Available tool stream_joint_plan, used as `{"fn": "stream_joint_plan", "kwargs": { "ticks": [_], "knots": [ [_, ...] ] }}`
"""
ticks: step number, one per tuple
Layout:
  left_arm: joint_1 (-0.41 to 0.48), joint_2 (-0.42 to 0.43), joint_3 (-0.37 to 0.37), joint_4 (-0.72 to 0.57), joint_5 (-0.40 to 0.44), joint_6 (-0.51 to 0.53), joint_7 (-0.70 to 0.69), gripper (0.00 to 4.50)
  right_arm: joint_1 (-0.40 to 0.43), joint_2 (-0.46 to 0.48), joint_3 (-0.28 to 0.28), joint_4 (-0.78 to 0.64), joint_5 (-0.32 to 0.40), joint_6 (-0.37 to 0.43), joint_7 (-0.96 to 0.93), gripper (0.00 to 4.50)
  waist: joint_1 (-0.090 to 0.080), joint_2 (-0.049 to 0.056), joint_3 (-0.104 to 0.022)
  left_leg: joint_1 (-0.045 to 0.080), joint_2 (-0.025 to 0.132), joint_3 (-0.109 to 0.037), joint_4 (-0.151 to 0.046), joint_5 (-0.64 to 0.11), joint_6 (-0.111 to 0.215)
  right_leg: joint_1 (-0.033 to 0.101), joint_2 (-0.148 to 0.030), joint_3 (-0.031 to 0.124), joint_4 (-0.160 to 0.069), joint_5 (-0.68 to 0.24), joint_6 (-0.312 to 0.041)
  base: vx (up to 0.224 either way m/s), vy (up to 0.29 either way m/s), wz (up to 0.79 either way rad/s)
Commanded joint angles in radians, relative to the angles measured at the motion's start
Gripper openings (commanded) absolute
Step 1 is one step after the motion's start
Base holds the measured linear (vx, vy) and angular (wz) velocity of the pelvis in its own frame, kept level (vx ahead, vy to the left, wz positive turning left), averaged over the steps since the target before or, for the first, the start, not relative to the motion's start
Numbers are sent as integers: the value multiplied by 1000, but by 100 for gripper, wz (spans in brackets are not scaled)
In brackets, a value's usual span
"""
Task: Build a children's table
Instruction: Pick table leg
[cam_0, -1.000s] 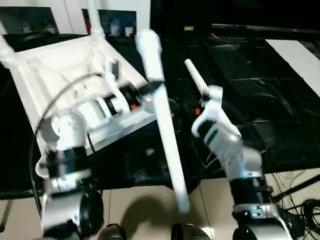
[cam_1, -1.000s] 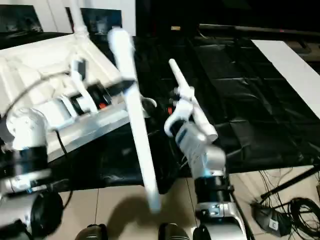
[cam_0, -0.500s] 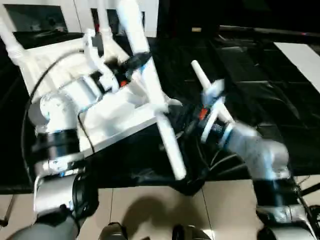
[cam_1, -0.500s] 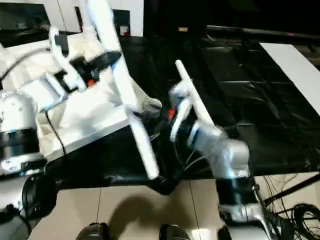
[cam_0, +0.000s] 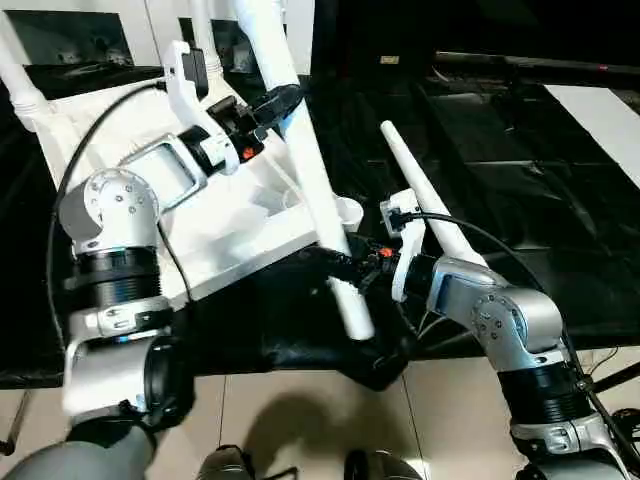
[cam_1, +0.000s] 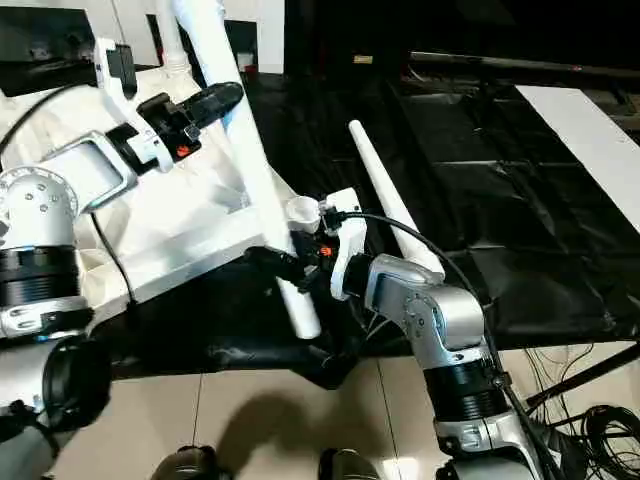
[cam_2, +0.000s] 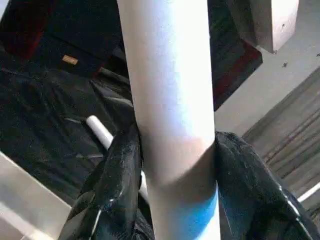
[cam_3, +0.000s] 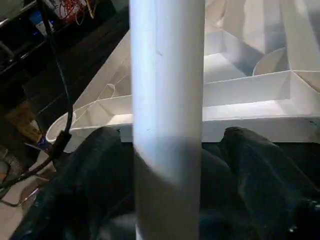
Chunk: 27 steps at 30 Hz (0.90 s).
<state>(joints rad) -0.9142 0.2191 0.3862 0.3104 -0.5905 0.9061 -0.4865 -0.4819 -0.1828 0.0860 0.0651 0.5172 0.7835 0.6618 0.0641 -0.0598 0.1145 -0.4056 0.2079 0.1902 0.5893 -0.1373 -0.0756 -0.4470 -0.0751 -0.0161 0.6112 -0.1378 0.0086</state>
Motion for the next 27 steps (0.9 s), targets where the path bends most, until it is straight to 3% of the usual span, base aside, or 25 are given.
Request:
{"fn": "stream_joint_plan", "kwargs": {
  "ticks": [1, 15, 17, 18, 21, 23, 26, 27],
  "knots": [
    [-12, 1, -18, 14, 8, -16, -13, 198, 11, -8, -7, -23, 11, 16, 3, 324, 6, 17, -106, 27, -2, -2, -54, -208, -10, 66, -28, 13, -65, -214, -170, 0, 0, 0],
    [-19, 21, -35, 65, 18, -68, -12, 197, 21, 21, -18, -26, 12, 18, -34, 194, 8, 29, -108, 32, -1, -10, -57, -254, -37, 70, -32, 9, -66, -230, -188, 0, 0, 0],
    [-16, 23, -38, 66, 20, -70, -13, 197, 22, 24, -21, -27, 11, 13, -39, 179, 10, 31, -110, 34, 0, -12, -57, -259, -42, 71, -33, 8, -66, -235, -187, 0, 0, 0],
    [-11, 26, -42, 66, 17, -70, -17, 197, 23, 31, -28, -28, 11, 6, -48, 167, 12, 37, -114, 36, 1, -14, -56, -264, -48, 72, -34, 6, -65, -228, -192, 0, 0, 0],
    [-3, 29, -49, 63, 16, -75, -23, 197, 26, 41, -34, -30, 8, -6, -58, 150, 15, 38, -118, 34, 0, -16, -56, -265, -50, 75, -35, 3, -64, -220, -196, 0, 0, 0],
    [10, 32, -62, 46, 6, -52, -34, 267, 25, 52, -45, -30, 4, -19, -77, 139, 20, 42, -119, 34, 1, -16, -55, -258, -50, 75, -37, 2, -63, -220, -194, 0, 0, 0],
    [43, 20, -73, 0, -12, -28, -34, 269, 25, 80, -73, -30, 8, -42, -116, 138, 24, 45, -119, 33, 2, -16, -57, -264, -55, 74, -40, 1, -63, -233, -195, 0, 0, 0],
    [52, 17, -78, -11, -9, -34, -32, 289, 25, 88, -81, -30, 11, -47, -127, 136, 25, 45, -121, 34, 3, -16, -56, -265, -57, 74, -40, 0, -63, -239, -198, 0, 0, 0]
  ]
}}
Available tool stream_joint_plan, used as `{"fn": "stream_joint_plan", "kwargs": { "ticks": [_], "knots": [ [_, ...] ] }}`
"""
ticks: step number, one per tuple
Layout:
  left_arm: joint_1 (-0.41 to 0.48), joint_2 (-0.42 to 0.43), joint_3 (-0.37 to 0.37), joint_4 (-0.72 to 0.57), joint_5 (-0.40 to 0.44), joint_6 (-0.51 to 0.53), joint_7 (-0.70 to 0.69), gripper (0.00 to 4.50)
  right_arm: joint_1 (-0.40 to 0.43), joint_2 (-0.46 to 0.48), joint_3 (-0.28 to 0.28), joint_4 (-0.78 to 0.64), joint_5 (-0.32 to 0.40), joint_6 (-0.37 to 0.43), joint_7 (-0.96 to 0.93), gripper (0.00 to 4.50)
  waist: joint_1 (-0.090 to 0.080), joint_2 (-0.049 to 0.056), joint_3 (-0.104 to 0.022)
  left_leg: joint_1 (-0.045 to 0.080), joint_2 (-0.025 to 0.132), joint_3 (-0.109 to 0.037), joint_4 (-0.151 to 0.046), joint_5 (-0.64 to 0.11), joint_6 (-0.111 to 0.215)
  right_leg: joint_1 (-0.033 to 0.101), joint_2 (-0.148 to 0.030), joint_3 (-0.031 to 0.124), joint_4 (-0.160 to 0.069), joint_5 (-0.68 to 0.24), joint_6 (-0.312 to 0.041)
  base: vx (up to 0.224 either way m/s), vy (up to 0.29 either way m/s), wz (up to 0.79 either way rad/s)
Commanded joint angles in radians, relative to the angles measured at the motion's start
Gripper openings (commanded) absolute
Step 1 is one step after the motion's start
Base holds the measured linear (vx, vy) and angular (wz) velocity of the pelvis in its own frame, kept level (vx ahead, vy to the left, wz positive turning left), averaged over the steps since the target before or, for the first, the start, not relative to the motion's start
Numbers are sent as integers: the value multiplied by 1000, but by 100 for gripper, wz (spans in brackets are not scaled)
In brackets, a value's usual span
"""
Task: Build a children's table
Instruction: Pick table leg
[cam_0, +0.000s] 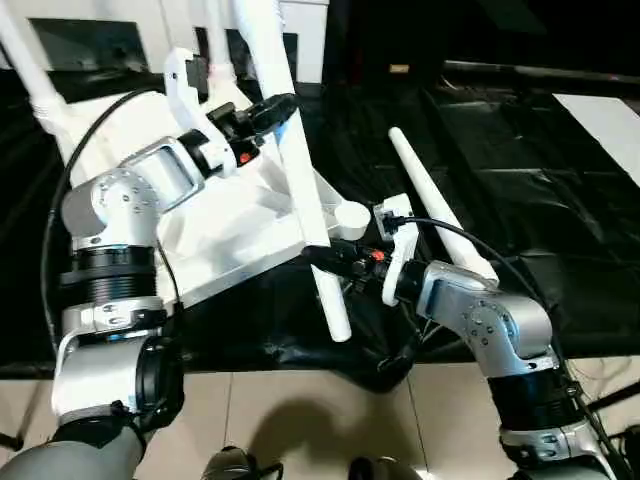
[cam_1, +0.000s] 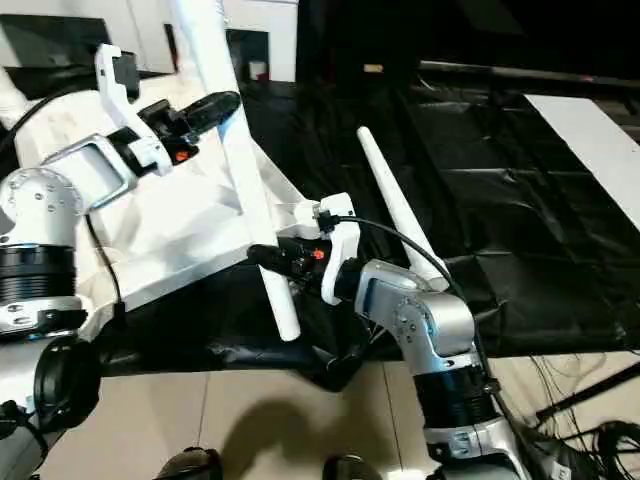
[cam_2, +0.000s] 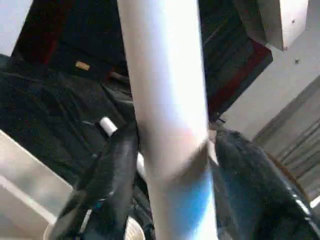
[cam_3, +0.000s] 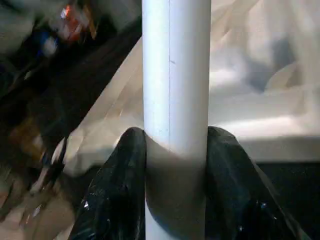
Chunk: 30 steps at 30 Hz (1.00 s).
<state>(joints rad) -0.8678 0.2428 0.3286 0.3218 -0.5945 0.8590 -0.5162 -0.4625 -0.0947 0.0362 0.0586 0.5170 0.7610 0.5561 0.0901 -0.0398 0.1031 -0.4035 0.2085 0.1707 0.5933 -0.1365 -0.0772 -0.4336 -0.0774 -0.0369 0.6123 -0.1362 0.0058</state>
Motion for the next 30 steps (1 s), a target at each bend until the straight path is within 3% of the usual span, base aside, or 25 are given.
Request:
{"fn": "stream_joint_plan", "kwargs": {
  "ticks": [1, 5, 9, 11, 12, 13, 15, 16, 18, 19, 20, 21, 22, 23, 24, 25, 26, 27, 28, 29, 30],
  "knots": [
    [11, -9, -23, -28, 1, 1, 1, 301, 5, 5, -36, -22, 13, -27, -28, 136, 1, 27, -110, 34, 1, 5, -60, -273, -55, 57, -35, 20, -67, -248, -189, 0, 0, 0],
    [32, -24, -33, -28, 67, -101, 61, 309, 0, 40, -66, -8, 7, -62, -81, 136, 1, 27, -109, 31, 1, -1, -66, -297, -62, 61, -36, 18, -71, -290, -157, 0, 0, 0],
    [73, -30, -43, -53, 154, -242, 136, 309, -25, 72, -133, 27, -44, -183, -207, 135, -4, 29, -108, 30, 3, -5, -69, -317, -76, 57, -40, 17, -78, -342, -121, 0, 0, 0],
    [89, -33, -43, -69, 167, -271, 151, 309, -24, 71, -139, 27, -61, -199, -229, 135, -5, 27, -109, 28, 0, -1, -67, -306, -75, 57, -37, 17, -78, -333, -114, 0, 0, 0],
    [160, -35, -54, -144, 230, -347, 212, 309, 3, 37, -123, -18, -115, -229, -238, 135, -1, 28, -112, 30, 5, -4, -68, -296, -74, 59, -37, 18, -73, -318, -111, 0, 0, 0],
    [232, -25, -77, -210, 289, -398, 245, 309, 37, 11, -123, -71, -131, -215, -241, 135, -4, 20, -110, 21, 7, -3, -71, -279, -66, 66, -35, 18, -75, -304, -95, 0, 0, 0],
    [392, 7, -140, -324, 412, -498, 274, 309, 119, -44, -125, -189, -165, -195, -246, 135, -3, 19, -112, 24, 7, 3, -67, -266, -51, 59, -32, 22, -75, -300, -68, 0, 0, 0],
    [439, 3, -143, -358, 429, -526, 275, 309, 145, -60, -121, -221, -182, -200, -246, 135, -3, 22, -115, 20, 8, 1, -67, -240, -45, 64, -32, 23, -73, -278, -59, 0, 0, 0],
    [565, -57, -117, -444, 419, -558, 290, 309, 228, -71, -127, -296, -211, -261, -243, 135, -8, 23, -112, 33, 5, 5, -68, -327, -46, 58, -28, 21, -81, -373, -59, 0, 0, 0],
    [574, -62, -115, -450, 418, -559, 293, 309, 234, -70, -128, -300, -210, -262, -244, 135, -12, 24, -104, 56, 8, 1, -73, -464, -45, 55, -24, 10, -97, -532, -49, 0, 0, 0],
    [602, -78, -115, -466, 418, -564, 302, 309, 252, -68, -132, -311, -203, -268, -245, 135, -17, 22, -102, 74, 8, 1, -72, -528, -37, 49, -16, 2, -109, -605, -43, 0, 0, 0],
    [647, -96, -127, -492, 427, -561, 319, 309, 282, -58, -141, -322, -199, -278, -256, 135, -28, 23, -84, 109, 4, -3, -63, -642, -23, 35, -2, -25, -138, -742, -27, 0, 0, 0],
    [676, -106, -136, -507, 433, -561, 329, 309, 301, -52, -145, -327, -198, -287, -263, 135, -48, 29, -61, 161, 5, -11, -48, -767, -22, 22, 23, -91, -186, -842, 8, 0, 0, 0],
    [698, -112, -148, -513, 438, -565, 335, 309, 321, -43, -143, -331, -199, -297, -270, 135, -69, 38, -51, 138, 44, -23, -100, -876, -15, 85, 41, -144, -135, -736, 22, -3, -5, -21],
    [705, -113, -151, -515, 440, -566, 337, 309, 328, -40, -142, -332, -200, -301, -273, 135, -33, 72, -51, 52, 82, -13, -186, -982, -30, 177, 19, -122, 70, -565, -13, -3, -5, -21],
    [735, -119, -169, -516, 451, -583, 348, 309, 359, -26, -131, -336, -203, -315, -284, 135, 21, 69, -53, 24, 75, 35, -199, -1021, -44, 203, 19, -109, 156, -376, -36, 0, 0, 0],
    [752, -123, -179, -518, 456, -595, 362, 309, 372, -21, -122, -341, -199, -316, -288, 135, 25, 60, -49, 41, 94, 35, -188, -983, -6, 196, 2, -51, 177, -462, -26, 65, -99, -9],
    [759, -124, -183, -519, 457, -600, 369, 309, 377, -20, -118, -343, -196, -315, -289, 135, -6, -29, -66, 112, 35, 34, 0, -747, -24, 142, -50, 52, -10, -1015, 34, 65, -99, -9],
    [767, -125, -187, -518, 461, -602, 377, 309, 381, -23, -107, -342, -200, -314, -288, 135, 40, -15, -53, 60, -14, 14, 165, -346, 61, 158, -169, 157, -167, -1279, -1, 100, -112, -9],
    [783, -120, -203, -520, 470, -596, 377, 309, 388, -27, -91, -340, -199, -311, -276, 135, 33, -47, -51, -6, -25, -16, 208, -281, 81, 202, -166, 180, -153, -1262, -20, 134, -22, 2],
    [802, -117, -220, -523, 497, -604, 375, 309, 396, -33, -77, -341, -207, -307, -266, 135, 60, -34, -54, -29, -39, -43, 170, -237, 91, 241, -136, 168, -135, -1042, -43, 134, -22, 2]
  ]
}}
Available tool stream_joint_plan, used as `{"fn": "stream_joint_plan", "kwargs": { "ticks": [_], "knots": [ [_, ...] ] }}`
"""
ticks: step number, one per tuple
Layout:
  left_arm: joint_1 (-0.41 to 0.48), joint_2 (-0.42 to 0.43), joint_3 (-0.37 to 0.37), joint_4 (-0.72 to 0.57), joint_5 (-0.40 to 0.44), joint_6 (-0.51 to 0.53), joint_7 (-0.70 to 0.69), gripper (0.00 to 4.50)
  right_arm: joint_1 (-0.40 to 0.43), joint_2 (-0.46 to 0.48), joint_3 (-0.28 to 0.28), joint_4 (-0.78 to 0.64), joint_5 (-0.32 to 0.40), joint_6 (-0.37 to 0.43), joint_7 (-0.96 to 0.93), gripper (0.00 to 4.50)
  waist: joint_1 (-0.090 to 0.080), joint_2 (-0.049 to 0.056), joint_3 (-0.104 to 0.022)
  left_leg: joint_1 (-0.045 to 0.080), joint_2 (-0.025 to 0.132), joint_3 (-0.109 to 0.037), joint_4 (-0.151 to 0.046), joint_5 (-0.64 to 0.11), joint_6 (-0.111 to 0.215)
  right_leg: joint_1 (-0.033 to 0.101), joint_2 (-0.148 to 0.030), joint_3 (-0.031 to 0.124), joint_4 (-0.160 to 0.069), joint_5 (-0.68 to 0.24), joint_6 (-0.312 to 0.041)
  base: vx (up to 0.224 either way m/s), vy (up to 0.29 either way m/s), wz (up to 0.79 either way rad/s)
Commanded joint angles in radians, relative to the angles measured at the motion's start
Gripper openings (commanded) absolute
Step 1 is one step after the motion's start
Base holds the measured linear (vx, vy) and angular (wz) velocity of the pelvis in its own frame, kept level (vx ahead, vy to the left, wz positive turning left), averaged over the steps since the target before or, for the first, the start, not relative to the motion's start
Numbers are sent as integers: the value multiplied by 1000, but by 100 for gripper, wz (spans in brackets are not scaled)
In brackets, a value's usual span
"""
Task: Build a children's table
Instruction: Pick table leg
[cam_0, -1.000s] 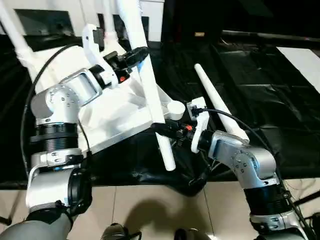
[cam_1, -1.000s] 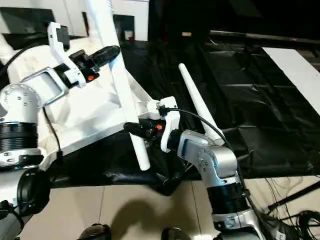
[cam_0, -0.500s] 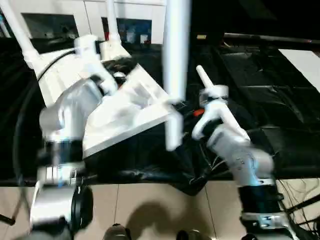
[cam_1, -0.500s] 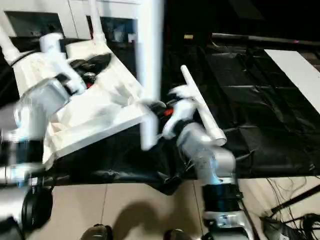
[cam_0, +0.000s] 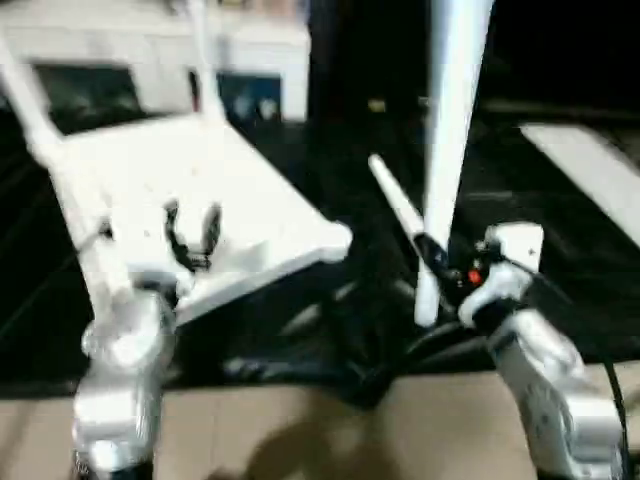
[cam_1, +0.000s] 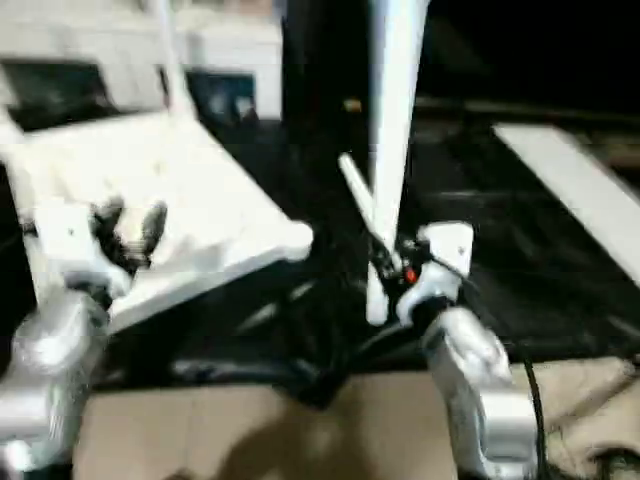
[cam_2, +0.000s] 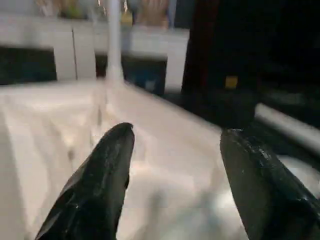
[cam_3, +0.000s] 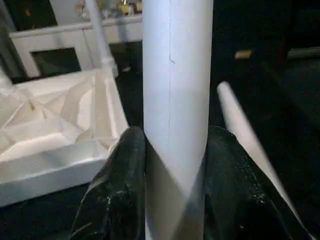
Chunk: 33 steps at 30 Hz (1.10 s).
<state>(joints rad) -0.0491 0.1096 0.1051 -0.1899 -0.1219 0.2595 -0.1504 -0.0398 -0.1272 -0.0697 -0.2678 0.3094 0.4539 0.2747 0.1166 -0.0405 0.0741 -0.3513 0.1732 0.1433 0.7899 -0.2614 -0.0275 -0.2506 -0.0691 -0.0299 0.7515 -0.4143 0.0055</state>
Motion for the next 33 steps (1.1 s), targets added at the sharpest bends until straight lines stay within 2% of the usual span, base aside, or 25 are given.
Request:
{"fn": "stream_joint_plan", "kwargs": {
  "ticks": [1, 2, 3, 5, 6, 7, 8, 9, 10, 11, 12, 13, 14, 15, 16, 17, 18, 19, 21, 22, 23, 24, 25, 28, 33],
  "knots": [
    [-11, 18, -2, -12, 36, -9, 9, 309, -25, -2, 33, -14, -4, 0, 19, 135, 28, -10, -34, -32, -1, -18, -80, -103, 48, 52, -113, 143, -273, -598, -117, 127, -24, 27],
    [-8, 16, -2, -14, 41, -11, 10, 309, -25, -4, 35, -11, -5, -1, 25, 135, 25, 25, -55, 17, 17, -12, -163, -69, 45, 60, -65, 93, -266, -394, -157, 109, -2, 47],
    [2, 5, 1, -30, 45, 0, 14, 309, -24, -10, 46, -7, -7, -3, 50, 135, -6, 50, -60, 66, 52, -58, -250, -121, 59, 31, 16, 20, -214, -201, -118, 109, -2, 47],
    [7, -1, 3, -40, 49, 6, 16, 309, -24, -13, 51, -6, -10, -5, 60, 135, -62, 63, -94, 213, 148, -185, -283, -247, 185, -97, 26, -22, -53, -86, -43, 169, 30, 9],
    [18, 0, 1, -54, 52, 12, 17, 309, -23, -17, 61, -2, -14, -8, 74, 135, -78, 55, -114, 220, 148, -199, -263, -231, 316, -133, 6, -28, -6, -10, 41, 190, 25, -3],
    [30, 4, -1, -68, 57, 14, 20, 309, -28, -24, 76, 9, -23, -11, 84, 135, -81, 53, -102, 193, 141, -184, -263, -221, 350, -151, 0, -24, 11, 30, 63, 196, 10, -2],
    [37, 9, -5, -75, 57, 12, 26, 309, -29, -26, 82, 14, -20, -8, 88, 135, -86, 19, -82, 102, 58, -191, -295, -211, 478, -144, 12, -26, 20, 131, 61, 157, -8, 3],
    [40, 12, -7, -77, 56, 11, 29, 309, -29, -29, 89, 16, -17, -7, 97, 135, -101, 20, -79, 93, 12, -160, -284, -182, 477, -133, 2, -8, -62, 179, 39, 221, -37, 38],
    [46, 17, -5, -86, 55, 15, 33, 309, -26, -28, 101, 16, -21, -17, 99, 135, -93, -37, -81, 3, -94, -88, -215, -172, 369, -19, -63, 74, -187, 203, 91, 134, -44, 38],
    [46, 17, -5, -86, 55, 15, 33, 309, -26, -28, 101, 16, -21, -17, 99, 135, -74, -54, -77, -36, -111, -63, -163, -190, 320, 25, -128, 104, -256, -35, 119, 154, -49, 65],
    [49, 21, -7, -92, 55, 15, 38, 309, -20, -18, 98, 16, -15, -28, 85, 135, -75, -60, -79, -73, -60, -79, -21, -126, 212, 71, -257, 116, -308, -321, 41, 89, -20, 30],
    [50, 22, -7, -93, 55, 15, 38, 309, -19, -16, 97, 15, -13, -32, 82, 135, -65, -31, -70, -69, -46, -82, -15, -90, 147, 67, -269, 89, -314, -389, 0, 189, -12, 55],
    [51, 25, -10, -93, 58, 19, 37, 309, -13, -1, 83, 11, 4, -33, 73, 135, -75, -34, -68, -57, -25, -76, -63, -55, 67, 68, -176, 114, -297, -372, -189, 202, 16, 32],
    [54, 20, -8, -92, 51, 13, 31, 309, -10, 1, 80, 10, 6, -32, 74, 135, -60, -6, -69, -41, -14, -58, -147, 44, 86, 83, -113, 57, -286, -259, -281, 202, 16, 32],
    [54, 15, -4, -90, 46, 13, 22, 309, -10, -3, 83, 13, 2, -36, 80, 135, -69, 57, -92, 60, 22, -80, -239, 180, 98, 20, -10, -37, -204, -14, -205, 221, 41, 23],
    [54, 11, -6, -89, 46, 11, 16, 309, -10, -9, 87, 15, -5, -43, 85, 135, -119, 58, -75, 101, 53, -146, -258, 176, 200, -64, 45, -66, -116, 35, -137, 238, 64, 19],
    [55, 9, -8, -89, 46, 9, 13, 309, -9, -12, 88, 17, -8, -46, 87, 135, -120, 49, -118, 204, 121, -218, -200, 503, 361, -175, 12, -38, -31, 49, -9, 238, 64, 19],
    [53, 10, -18, -86, 48, 13, 5, 309, -10, -15, 84, 19, -7, -49, 90, 135, -100, 59, -120, 159, 105, -200, -159, 1037, 361, -202, -17, -11, -23, 209, 79, 196, 28, 3],
    [41, 23, -39, -71, 45, 8, -15, 309, -18, -17, 75, 27, -2, -57, 93, 135, -96, 28, -125, 129, 14, -137, -126, 1499, 186, -217, -27, 13, -94, 525, 73, 0, 0, 0],
    [40, 23, -40, -70, 44, 8, -17, 309, -19, -17, 74, 28, -1, -58, 93, 135, -100, 4, -123, 109, -43, -109, -118, 1396, 122, -203, -30, 31, -154, 645, 25, -211, -11, 4],
    [26, 33, -51, -55, 38, 7, -37, 309, -26, -14, 61, 32, 12, -52, 92, 135, -100, -70, -121, 40, -108, -62, -126, 778, 97, -115, -50, 79, -174, 792, 7, -171, -5, 31],
    [9, 46, -68, -34, 39, -7, -59, 309, -33, -14, 50, 38, 22, -53, 94, 135, -77, -67, -105, 12, -89, -64, -128, 490, 113, -90, -122, 115, -194, 785, -50, -171, -5, 31],
    [-8, 53, -78, -12, 32, -3, -77, 309, -38, -14, 43, 45, 25, -56, 97, 135, -68, -26, -103, 6, -37, -73, -169, 102, 80, -77, -133, 119, -212, 516, -230, -45, -14, 33],
    [-51, 59, -84, 33, -4, 12, -129, 309, -52, -6, 40, 56, 26, -56, 96, 135, -105, 15, -84, 19, 2, -68, -226, -9, 80, -119, -40, 38, -194, 208, -276, -20, -6, 2],
    [-169, 72, -86, 118, -104, 48, -298, 342, -94, 15, 45, 95, 49, -25, 79, 135, -105, 19, -69, 28, 9, -40, -232, -288, 24, -132, -61, 44, -230, -137, -209, -62, -37, 16]
  ]
}}
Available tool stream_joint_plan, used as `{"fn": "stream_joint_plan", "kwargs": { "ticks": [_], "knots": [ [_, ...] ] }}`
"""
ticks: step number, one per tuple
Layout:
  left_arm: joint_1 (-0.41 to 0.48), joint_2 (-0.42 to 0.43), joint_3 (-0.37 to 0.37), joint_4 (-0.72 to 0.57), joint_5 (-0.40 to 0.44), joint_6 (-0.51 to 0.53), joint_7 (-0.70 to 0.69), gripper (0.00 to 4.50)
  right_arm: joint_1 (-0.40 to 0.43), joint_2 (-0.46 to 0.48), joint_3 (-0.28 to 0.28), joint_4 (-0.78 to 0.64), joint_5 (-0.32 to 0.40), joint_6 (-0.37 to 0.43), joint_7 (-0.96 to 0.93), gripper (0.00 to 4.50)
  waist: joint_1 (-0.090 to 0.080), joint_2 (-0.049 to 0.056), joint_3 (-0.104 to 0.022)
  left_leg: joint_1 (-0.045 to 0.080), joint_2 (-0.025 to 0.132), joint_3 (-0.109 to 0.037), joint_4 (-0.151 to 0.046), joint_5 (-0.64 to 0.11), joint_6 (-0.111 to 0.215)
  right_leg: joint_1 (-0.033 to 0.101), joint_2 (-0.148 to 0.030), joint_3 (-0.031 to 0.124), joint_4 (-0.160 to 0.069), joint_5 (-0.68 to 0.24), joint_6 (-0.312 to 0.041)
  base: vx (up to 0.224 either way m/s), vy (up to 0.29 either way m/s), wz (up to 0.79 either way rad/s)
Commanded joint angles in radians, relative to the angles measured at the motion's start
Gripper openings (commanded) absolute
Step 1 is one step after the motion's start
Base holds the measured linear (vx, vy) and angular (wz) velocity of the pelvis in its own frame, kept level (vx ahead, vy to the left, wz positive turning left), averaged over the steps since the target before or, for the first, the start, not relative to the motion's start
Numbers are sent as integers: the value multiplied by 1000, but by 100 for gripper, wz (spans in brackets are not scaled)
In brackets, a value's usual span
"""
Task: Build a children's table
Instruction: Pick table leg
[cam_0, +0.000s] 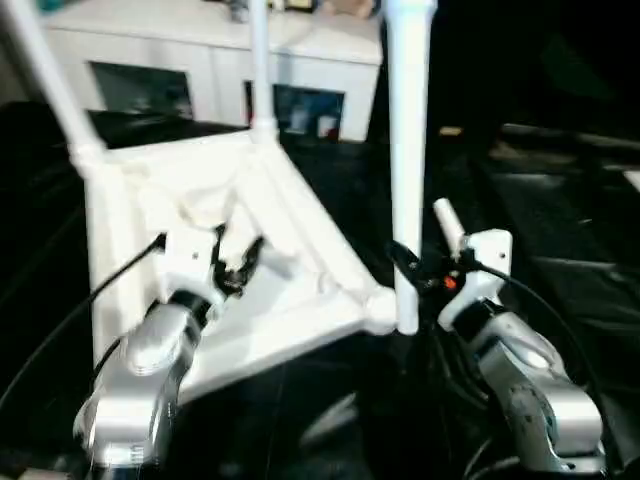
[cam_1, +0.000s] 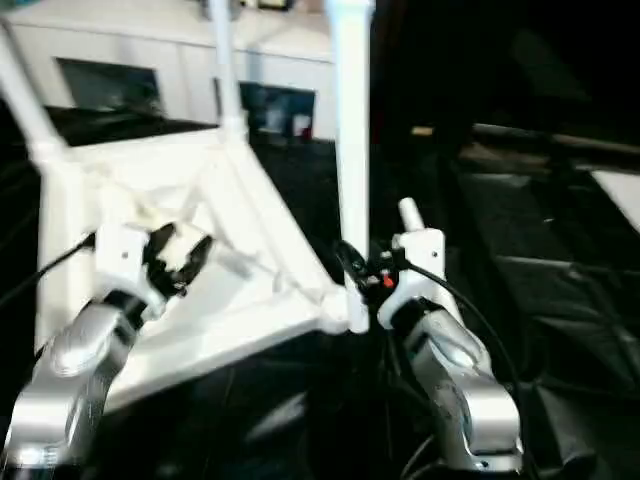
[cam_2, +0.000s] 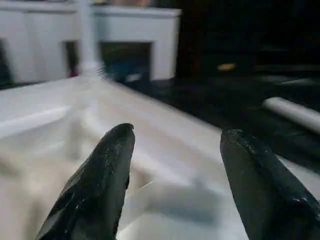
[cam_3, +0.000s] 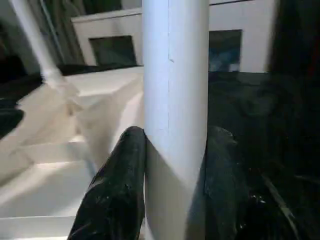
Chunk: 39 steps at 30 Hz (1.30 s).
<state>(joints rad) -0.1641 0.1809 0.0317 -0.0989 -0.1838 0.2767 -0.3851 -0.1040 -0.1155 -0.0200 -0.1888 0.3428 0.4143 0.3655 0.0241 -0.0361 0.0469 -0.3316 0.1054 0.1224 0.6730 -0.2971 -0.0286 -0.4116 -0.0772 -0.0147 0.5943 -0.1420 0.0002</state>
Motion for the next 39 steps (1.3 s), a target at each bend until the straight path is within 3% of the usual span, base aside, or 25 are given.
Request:
{"fn": "stream_joint_plan", "kwargs": {
  "ticks": [1, 2, 4, 5, 8, 9, 10, 11, 12, 13, 15, 17, 18, 19, 20, 22, 24, 25, 27, 31, 36, 39],
  "knots": [
    [-88, -5, -7, 48, -61, 47, -73, 342, -43, 11, -9, 26, 28, 23, -8, 135, -13, 16, -41, 7, 77, -17, -115, -264, 13, 27, -52, 30, -73, -437, -191, -71, -59, 15],
    [-133, -16, 3, 77, -86, 70, -81, 346, -62, 22, -15, 42, 43, 33, -6, 135, -14, 21, -43, 4, 74, -15, -117, -265, -4, 28, -51, 28, -75, -466, -171, -70, -50, 11],
    [-198, -61, 43, 107, -193, 184, -86, 370, -105, 54, -42, 73, 86, 45, -13, 135, -18, 21, -45, -4, 75, -15, -115, -255, -26, 33, -57, 25, -74, -489, -158, -68, -50, 9],
    [-216, -73, 54, 115, -236, 222, -95, 381, -120, 67, -54, 85, 99, 51, -16, 135, -25, 19, -41, -16, 76, -18, -119, -258, -28, 40, -57, 20, -76, -514, -148, -62, -36, 0],
    [-261, -134, 52, 115, -409, 401, -157, 389, -223, 155, -131, 167, 183, 68, -87, 135, -36, 24, -46, -21, 71, -17, -112, -235, -30, 37, -61, 15, -83, -573, -131, -21, -12, 0],
    [-264, -139, 51, 118, -410, 398, -156, 401, -227, 159, -131, 169, 191, 71, -82, 135, -37, 28, -54, -28, 73, -20, -112, -200, -26, 43, -62, 11, -80, -536, -135, 0, 0, 0],
    [-274, -158, 48, 130, -412, 387, -151, 415, -242, 172, -129, 175, 217, 81, -64, 135, -37, 34, -58, -26, 79, -16, -113, -160, -12, 41, -58, 10, -76, -430, -161, 0, 0, 0],
    [-288, -171, 60, 151, -409, 370, -132, 415, -245, 170, -118, 175, 223, 82, -47, 135, -38, 28, -60, -32, 80, -13, -112, -133, -2, 46, -55, 9, -73, -372, -175, 0, 0, 0],
    [-305, -188, 84, 176, -417, 368, -102, 423, -247, 168, -108, 176, 223, 84, -38, 135, -37, 29, -64, -40, 80, -9, -110, -72, 16, 57, -56, 8, -63, -277, -205, 0, 0, 0],
    [-323, -201, 104, 202, -417, 368, -72, 426, -250, 177, -108, 176, 235, 79, -33, 135, -37, 23, -63, -42, 80, -8, -109, -57, 26, 59, -56, 6, -64, -265, -211, 0, 0, 0],
    [-343, -206, 114, 228, -418, 362, -72, 433, -266, 216, -143, 186, 295, 75, -56, 135, -32, 25, -66, -39, 78, -2, -105, -15, 53, 62, -61, 4, -67, -264, -226, 0, 0, 0],
    [-337, -204, 102, 218, -418, 370, -89, 442, -283, 246, -173, 198, 334, 63, -80, 135, -30, 30, -67, -38, 84, -2, -108, 5, 55, 60, -60, -2, -64, -266, -231, 0, 0, 0],
    [-328, -200, 89, 205, -418, 379, -104, 442, -297, 267, -193, 208, 362, 57, -97, 135, -26, 34, -68, -30, 87, 1, -109, 18, 56, 54, -58, -3, -63, -241, -236, 0, 0, 0],
    [-317, -193, 73, 192, -411, 393, -115, 442, -311, 285, -210, 218, 383, 53, -111, 135, -24, 36, -69, -31, 91, 1, -111, 39, 59, 57, -57, -7, -56, -208, -244, 0, 0, 0],
    [-300, -184, 46, 175, -394, 390, -132, 442, -327, 305, -225, 227, 413, 50, -124, 135, -22, 29, -68, -31, 93, 2, -112, 51, 62, 57, -58, -8, -57, -198, -244, 0, 0, 0],
    [-283, -170, 19, 157, -392, 404, -142, 442, -353, 335, -257, 240, 441, 57, -137, 135, -14, 35, -69, -27, 97, 4, -112, 87, 67, 58, -57, -10, -46, -150, -249, 0, 0, 0],
    [-268, -169, 17, 150, -404, 390, -154, 442, -379, 350, -272, 255, 463, 51, -141, 135, -9, 35, -69, -24, 97, 9, -111, 99, 70, 57, -57, -10, -45, -133, -253, 0, 0, 0],
    [-265, -171, 19, 149, -410, 388, -158, 442, -383, 351, -274, 257, 469, 49, -142, 135, -7, 27, -68, -29, 99, 11, -114, 97, 68, 63, -58, -10, -46, -142, -251, 0, 0, 0],
    [-260, -172, 26, 142, -422, 394, -162, 442, -389, 350, -277, 261, 476, 50, -144, 135, -3, 30, -66, -27, 101, 17, -117, 70, 47, 61, -60, -10, -49, -184, -240, 0, 0, 0],
    [-241, -171, 20, 131, -421, 405, -164, 442, -406, 350, -288, 275, 502, 59, -150, 135, 0, 24, -61, -25, 102, 20, -124, -1, 3, 58, -59, -9, -58, -267, -202, 0, 0, 0],
    [-237, -181, 13, 140, -431, 376, -182, 442, -413, 351, -289, 288, 533, 58, -163, 135, 6, 21, -60, -22, 100, 24, -128, -17, -4, 53, -58, -7, -68, -313, -164, 0, 0, 0],
    [-236, -180, -11, 178, -391, 356, -170, 442, -419, 355, -292, 300, 553, 57, -168, 135, 10, 22, -59, -25, 100, 27, -131, -20, -11, 52, -56, -7, -68, -321, -152, 0, 0, 0]
  ]
}}
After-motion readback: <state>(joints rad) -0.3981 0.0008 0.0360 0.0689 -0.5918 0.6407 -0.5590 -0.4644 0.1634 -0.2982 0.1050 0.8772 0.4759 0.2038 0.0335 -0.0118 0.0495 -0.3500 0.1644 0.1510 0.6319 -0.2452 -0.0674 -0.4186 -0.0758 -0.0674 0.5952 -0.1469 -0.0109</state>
